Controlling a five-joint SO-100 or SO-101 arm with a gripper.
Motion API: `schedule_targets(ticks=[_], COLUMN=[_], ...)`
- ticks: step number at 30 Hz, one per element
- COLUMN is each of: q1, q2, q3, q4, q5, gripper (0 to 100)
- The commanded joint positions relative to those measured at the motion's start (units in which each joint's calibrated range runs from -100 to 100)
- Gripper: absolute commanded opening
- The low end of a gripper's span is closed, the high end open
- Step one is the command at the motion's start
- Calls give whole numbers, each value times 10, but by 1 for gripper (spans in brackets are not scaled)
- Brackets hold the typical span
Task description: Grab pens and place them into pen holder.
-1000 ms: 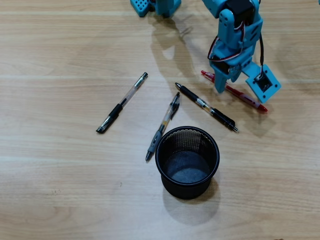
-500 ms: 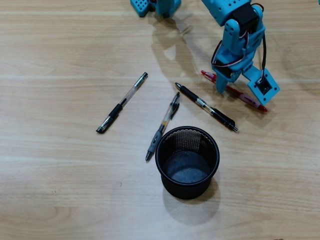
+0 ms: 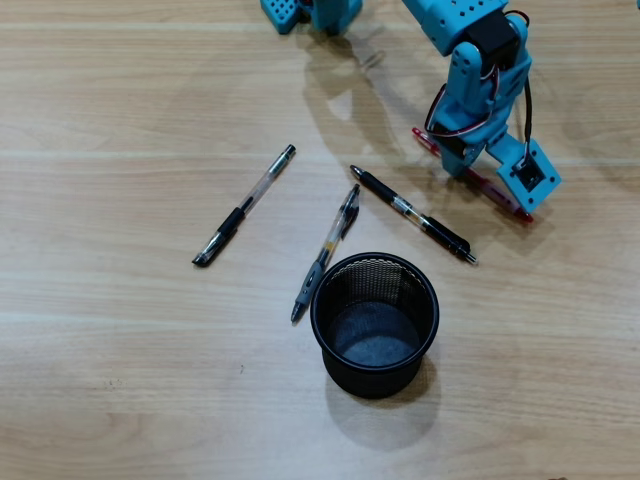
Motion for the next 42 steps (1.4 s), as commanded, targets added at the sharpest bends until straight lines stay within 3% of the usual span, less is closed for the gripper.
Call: schedule_targets(ticks=[1, 10, 18, 25, 34, 39, 42], q1=[1, 26, 86, 137, 201, 211, 221], q2=[-1, -63, -248, -426, -631, -647, -646], q3=[-10, -34, -23, 72, 320, 337, 314], q4=[-4, 7, 154, 161, -5, -25, -82], q5=[-2, 0, 1, 1, 22, 24, 68], gripper=[2, 2, 2, 2, 2, 2, 2])
